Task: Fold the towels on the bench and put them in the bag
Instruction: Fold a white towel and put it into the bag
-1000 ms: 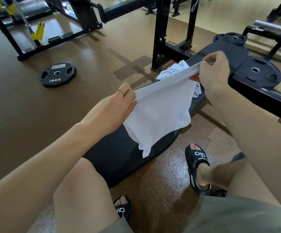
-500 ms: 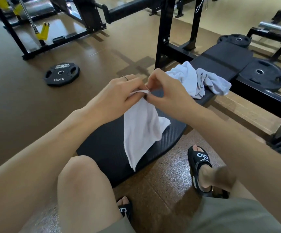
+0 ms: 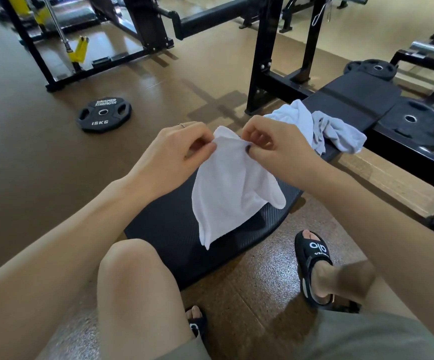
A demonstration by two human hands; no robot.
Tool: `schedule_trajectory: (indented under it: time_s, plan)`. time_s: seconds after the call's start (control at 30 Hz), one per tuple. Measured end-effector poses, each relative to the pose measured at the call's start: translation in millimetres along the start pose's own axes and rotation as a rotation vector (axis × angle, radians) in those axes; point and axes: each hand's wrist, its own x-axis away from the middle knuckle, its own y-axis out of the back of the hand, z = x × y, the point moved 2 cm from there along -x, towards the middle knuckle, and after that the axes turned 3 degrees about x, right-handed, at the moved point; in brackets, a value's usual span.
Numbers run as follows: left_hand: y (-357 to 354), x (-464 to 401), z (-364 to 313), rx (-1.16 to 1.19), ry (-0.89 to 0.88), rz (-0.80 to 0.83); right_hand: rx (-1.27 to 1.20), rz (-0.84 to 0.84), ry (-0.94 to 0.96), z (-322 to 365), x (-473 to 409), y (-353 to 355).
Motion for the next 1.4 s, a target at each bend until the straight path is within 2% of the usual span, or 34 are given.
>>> schedule_trajectory:
  time_s: [0.13,0.2,0.37,0.5,0.67,0.77,0.97,1.23,1.4]
  plan:
    - [-1,-6,-10,-0.012,-0.066,-0.002,-0.156,0.060,0.046,14,2,-4]
    - [-1,-7,-13,-0.007,-0.086,0.003,-0.189,0.035,0.062,15,2,-6]
    - [-1,-7,-16,0.010,-0.084,0.043,-0.217,-0.097,0.069,13,-1,-4]
    - [-2,-8,-20,0.023,-0.110,0.032,-0.213,-0.119,0.116,17,-3,-3]
    - [-9,-5,-17,0.075,-0.060,0.026,-0.160,-0.166,0.113,18,-5,1]
    - [-21,5,-13,-0.002,-0.059,0.064,-0.141,-0.211,0.118,21,-7,4]
    - [-46,30,8,-0.247,0.048,0.088,-0.086,-0.302,0.125,20,-13,21]
    - [-25,51,56,-0.507,0.023,0.157,0.025,-0.411,0.031,-12,-23,52]
    - [-11,54,66,-0.583,0.001,0.177,0.061,-0.388,-0.037,-17,-26,58]
